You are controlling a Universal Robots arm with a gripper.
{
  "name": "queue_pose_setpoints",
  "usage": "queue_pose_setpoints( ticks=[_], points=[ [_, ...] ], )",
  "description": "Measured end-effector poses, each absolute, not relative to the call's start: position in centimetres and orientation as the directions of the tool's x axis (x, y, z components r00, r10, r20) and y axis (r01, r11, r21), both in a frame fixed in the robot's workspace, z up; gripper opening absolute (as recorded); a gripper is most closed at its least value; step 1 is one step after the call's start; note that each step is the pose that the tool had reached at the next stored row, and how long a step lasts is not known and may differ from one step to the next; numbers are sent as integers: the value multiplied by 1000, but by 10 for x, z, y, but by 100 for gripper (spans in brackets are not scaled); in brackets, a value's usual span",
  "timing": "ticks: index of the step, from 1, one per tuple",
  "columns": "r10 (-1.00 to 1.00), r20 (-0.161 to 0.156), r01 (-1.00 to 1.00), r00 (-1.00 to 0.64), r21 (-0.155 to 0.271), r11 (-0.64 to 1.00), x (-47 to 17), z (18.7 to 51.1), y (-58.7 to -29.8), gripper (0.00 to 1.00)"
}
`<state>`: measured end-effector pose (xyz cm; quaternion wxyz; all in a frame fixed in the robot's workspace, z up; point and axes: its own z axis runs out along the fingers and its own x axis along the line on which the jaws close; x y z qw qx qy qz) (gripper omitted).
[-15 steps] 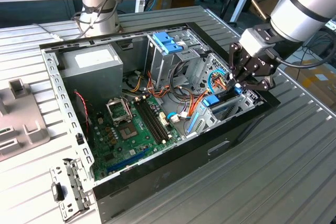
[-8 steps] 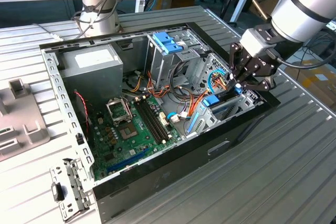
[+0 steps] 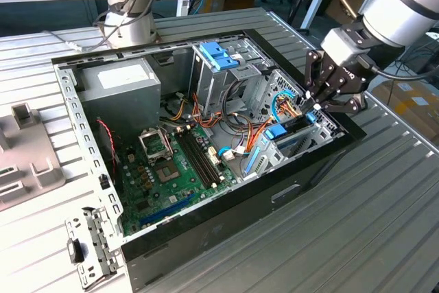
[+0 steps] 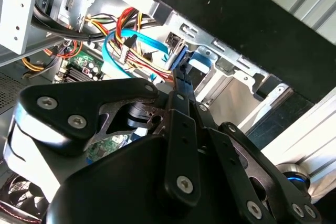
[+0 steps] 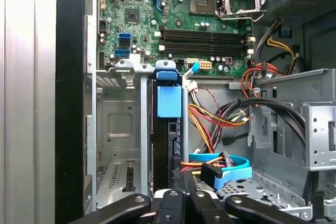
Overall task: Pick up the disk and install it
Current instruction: 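Insert the first disk wire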
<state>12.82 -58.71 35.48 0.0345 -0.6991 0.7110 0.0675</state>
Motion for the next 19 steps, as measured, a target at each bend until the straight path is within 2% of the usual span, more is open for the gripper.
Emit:
queue_pose_setpoints(
  ticks=[19],
  points=[
    [-989, -145, -999, -21, 51, 13, 139, 363, -587, 11]
  ],
)
